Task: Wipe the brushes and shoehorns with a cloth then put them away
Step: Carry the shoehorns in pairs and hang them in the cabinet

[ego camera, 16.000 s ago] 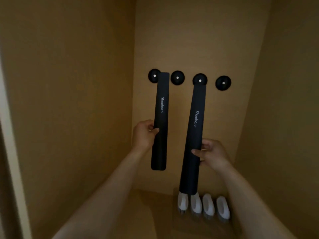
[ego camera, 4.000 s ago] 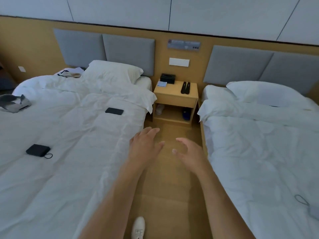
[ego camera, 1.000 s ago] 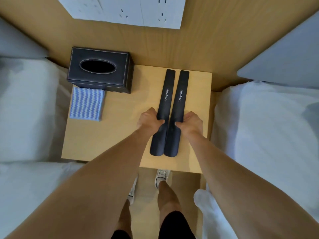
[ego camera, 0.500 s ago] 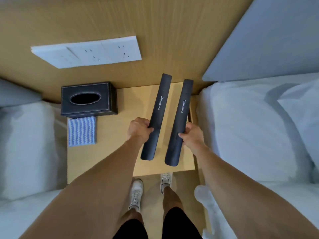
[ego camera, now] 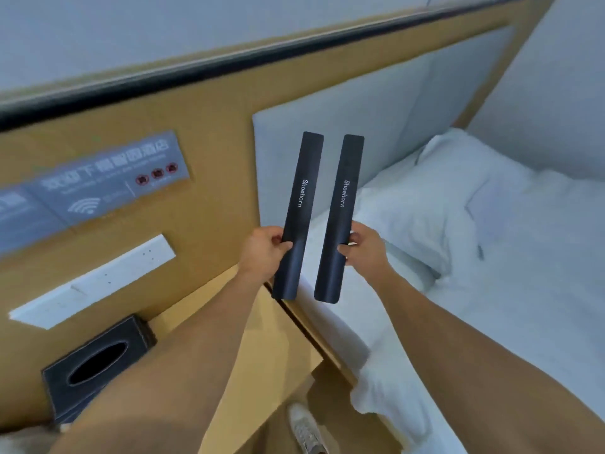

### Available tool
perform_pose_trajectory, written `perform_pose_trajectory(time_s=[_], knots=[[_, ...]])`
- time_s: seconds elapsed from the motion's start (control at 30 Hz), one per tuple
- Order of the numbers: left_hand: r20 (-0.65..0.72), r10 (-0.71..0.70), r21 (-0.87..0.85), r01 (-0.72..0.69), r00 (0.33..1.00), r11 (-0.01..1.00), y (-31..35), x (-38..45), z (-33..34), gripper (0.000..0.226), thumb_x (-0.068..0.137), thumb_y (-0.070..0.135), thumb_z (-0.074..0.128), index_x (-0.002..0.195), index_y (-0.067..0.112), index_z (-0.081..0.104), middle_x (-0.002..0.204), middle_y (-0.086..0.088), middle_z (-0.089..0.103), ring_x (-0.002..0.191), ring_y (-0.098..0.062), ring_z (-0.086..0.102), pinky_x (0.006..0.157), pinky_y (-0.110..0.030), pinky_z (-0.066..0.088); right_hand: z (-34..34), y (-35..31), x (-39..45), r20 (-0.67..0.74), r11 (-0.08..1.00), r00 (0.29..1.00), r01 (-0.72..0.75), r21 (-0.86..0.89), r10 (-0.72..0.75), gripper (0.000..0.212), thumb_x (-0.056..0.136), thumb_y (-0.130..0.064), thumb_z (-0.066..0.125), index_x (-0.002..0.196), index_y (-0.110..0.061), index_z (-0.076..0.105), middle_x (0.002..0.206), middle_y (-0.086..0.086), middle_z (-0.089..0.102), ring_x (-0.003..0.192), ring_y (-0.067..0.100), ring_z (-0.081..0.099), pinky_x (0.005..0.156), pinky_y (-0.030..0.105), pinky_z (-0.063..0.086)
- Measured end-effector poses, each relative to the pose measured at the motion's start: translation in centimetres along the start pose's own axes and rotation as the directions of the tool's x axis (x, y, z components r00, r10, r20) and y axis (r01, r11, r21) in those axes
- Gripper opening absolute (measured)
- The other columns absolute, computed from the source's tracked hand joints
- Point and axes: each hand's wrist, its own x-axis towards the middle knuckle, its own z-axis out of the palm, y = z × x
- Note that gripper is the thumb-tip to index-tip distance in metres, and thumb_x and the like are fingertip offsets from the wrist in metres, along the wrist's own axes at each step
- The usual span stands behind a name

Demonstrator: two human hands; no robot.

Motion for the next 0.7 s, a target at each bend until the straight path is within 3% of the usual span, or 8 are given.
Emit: perform_pose_trajectory(time_s=[0.13,0.3,0.43,0.53,0.7], knots=[[-0.005,0.258,-0.065,-0.258,0.966,0.964,9.3,-0.9,-2.0,0.014,0.089,0.02,0.071,0.103,0.016,0.071,0.092,0.0,0.071,0.086,-0.022,0.067,0.082,-0.038,0.059,-8.3,-5.4,-4.6,-0.186,0.993,0.978,0.103,0.052,-0.091,0.036,0.088,0.003,0.067,0.122,-0.007,0.066,0.111,0.015,0.072,0.1,0.036,0.069,0.083,0.053,0.06],[-0.007,0.47,-0.198,-0.461,0.883,0.865,21.2,-4.5,-3.1,0.01,0.089,0.016,0.07,0.098,0.012,0.071,0.089,-0.006,0.069,0.083,-0.023,0.067,0.078,-0.047,0.06,-17.8,-10.8,-11.6,-0.424,0.974,0.894,0.205,0.095,-0.147,0.035,0.093,-0.007,0.067,0.128,-0.007,0.062,0.122,0.013,0.069,0.107,0.033,0.067,0.086,0.053,0.059],[-0.021,0.643,-0.253,-0.626,0.766,0.738,30.0,-8.5,-2.5,0.014,0.091,0.019,0.068,0.104,0.014,0.07,0.094,-0.004,0.07,0.086,-0.02,0.067,0.08,-0.043,0.06,-25.2,-12.1,-17.9,-0.547,0.964,0.819,0.256,0.078,-0.173,0.035,0.094,-0.006,0.065,0.129,-0.006,0.061,0.122,0.014,0.069,0.11,0.034,0.067,0.087,0.055,0.058],[-0.066,0.744,-0.28,-0.728,0.665,0.626,35.4,-11.9,-0.9,0.011,0.091,0.024,0.067,0.102,0.02,0.068,0.093,0.005,0.068,0.081,-0.011,0.065,0.075,-0.031,0.06,-30.3,-11.9,-22.8,-0.646,0.96,0.742,0.276,0.054,-0.177,0.035,0.094,-0.007,0.066,0.128,-0.009,0.062,0.119,0.011,0.07,0.107,0.031,0.068,0.086,0.053,0.059],[-0.045,0.849,-0.401,-0.788,0.526,0.467,43.2,-18.3,3.4,0.005,0.09,0.023,0.068,0.093,0.027,0.066,0.085,0.013,0.068,0.08,-0.007,0.066,0.067,-0.025,0.058,-37.7,-9.4,-31.5,-0.784,0.962,0.601,0.271,0.018,-0.155,0.033,0.091,-0.005,0.066,0.124,-0.01,0.066,0.112,0.009,0.073,0.101,0.028,0.07,0.081,0.049,0.062]])
